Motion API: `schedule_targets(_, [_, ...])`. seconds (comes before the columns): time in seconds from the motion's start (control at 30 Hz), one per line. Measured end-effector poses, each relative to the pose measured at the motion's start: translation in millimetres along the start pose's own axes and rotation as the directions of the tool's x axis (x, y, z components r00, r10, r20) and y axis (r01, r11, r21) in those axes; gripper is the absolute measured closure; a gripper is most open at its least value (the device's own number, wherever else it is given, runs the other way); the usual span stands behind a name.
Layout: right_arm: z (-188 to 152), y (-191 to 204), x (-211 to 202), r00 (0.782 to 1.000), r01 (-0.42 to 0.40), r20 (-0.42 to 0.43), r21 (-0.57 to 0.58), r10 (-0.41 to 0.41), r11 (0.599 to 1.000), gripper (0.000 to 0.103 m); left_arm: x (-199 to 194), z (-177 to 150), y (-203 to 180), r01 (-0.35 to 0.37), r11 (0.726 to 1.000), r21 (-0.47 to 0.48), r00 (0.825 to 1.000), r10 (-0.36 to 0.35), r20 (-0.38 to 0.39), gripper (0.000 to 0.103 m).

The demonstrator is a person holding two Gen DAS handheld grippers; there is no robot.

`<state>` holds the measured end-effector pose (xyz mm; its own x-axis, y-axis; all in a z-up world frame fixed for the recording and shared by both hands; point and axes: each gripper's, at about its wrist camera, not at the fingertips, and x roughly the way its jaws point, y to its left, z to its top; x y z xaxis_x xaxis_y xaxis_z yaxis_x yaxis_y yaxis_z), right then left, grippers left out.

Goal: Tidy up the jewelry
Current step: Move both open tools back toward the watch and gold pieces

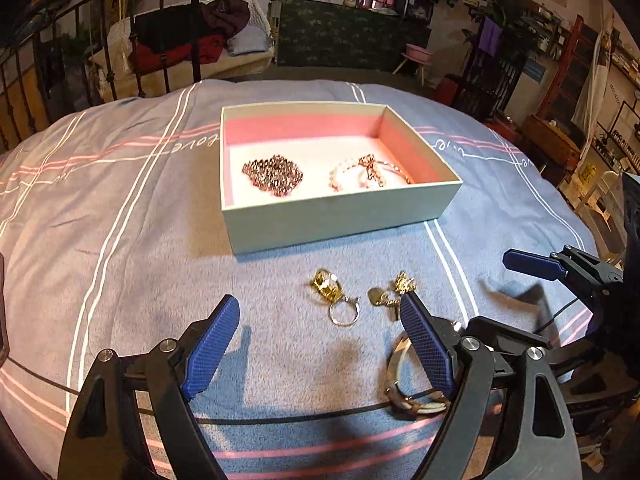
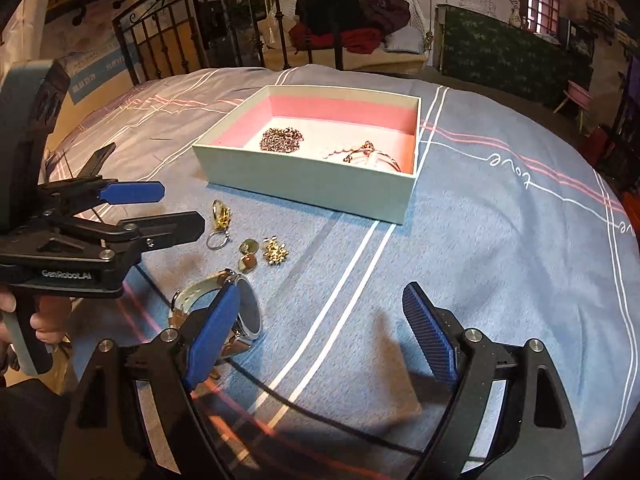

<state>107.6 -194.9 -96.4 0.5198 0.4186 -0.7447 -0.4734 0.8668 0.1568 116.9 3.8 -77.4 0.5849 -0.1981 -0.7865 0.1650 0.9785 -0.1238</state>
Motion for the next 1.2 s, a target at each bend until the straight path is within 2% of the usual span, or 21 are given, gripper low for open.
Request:
schedule_targets(0.1, [-6, 3, -7, 0.999, 0.009, 0.039, 0.008, -0.01, 1.0, 0.02, 5, -7, 4, -0.011, 1.0, -0.011, 1.0, 0.011, -0.017, 0.022])
schedule_targets(0.37, [-10, 17, 9, 1.0, -0.009, -0.024, -0.027, 0.008, 1.0, 0.02, 19, -10, 3, -0.05, 0.999, 0.015, 0.998, 0.05, -0.025, 0.022])
schedule_targets(0.63, [-13, 29, 26, 0.998, 0.013, -0.063, -0.046, -0.016, 0.999, 0.023, 24, -12, -3, -0.073, 0.996, 0.049, 0.997, 0.074, -0.024, 0.022])
schedule_targets(0.7, [-13, 33, 28, 0.997, 0.009, -0.073, -0.065, -0.014, 0.998, 0.032, 24, -12, -4, -0.082, 0.995, 0.058, 0.996, 0.083, -0.023, 0.023])
schedule_targets(0.77, [-14, 38, 29, 0.997, -0.001, -0.082, -0.09, -0.007, 0.996, 0.052, 24, -14, -6, -0.085, 0.994, 0.066, 0.996, 0.087, -0.022, 0.024])
schedule_targets(0.8, [-13, 40, 29, 0.996, -0.005, -0.084, -0.1, -0.003, 0.995, 0.054, 23, -14, -7, -0.084, 0.994, 0.068, 0.996, 0.085, -0.022, 0.024])
schedule_targets(0.87, [-13, 43, 30, 0.996, -0.021, -0.091, -0.106, 0.011, 0.994, 0.067, 22, -15, -8, -0.08, 0.994, 0.072, 0.996, 0.082, -0.023, 0.026])
schedule_targets(1.03, [-13, 42, 30, 0.996, -0.029, -0.088, -0.103, 0.02, 0.994, 0.077, 20, -16, -13, -0.078, 0.993, 0.086, 0.997, 0.08, -0.023, 0.033])
schedule_targets(1.13, [-12, 37, 27, 0.997, -0.027, -0.079, -0.086, 0.02, 0.996, 0.086, 17, -18, -16, -0.081, 0.992, 0.101, 0.996, 0.084, -0.018, 0.05])
schedule_targets(1.2, [-11, 34, 24, 0.997, -0.025, -0.07, -0.083, 0.019, 0.996, 0.088, 14, -18, -18, -0.084, 0.991, 0.109, 0.996, 0.086, -0.015, 0.063])
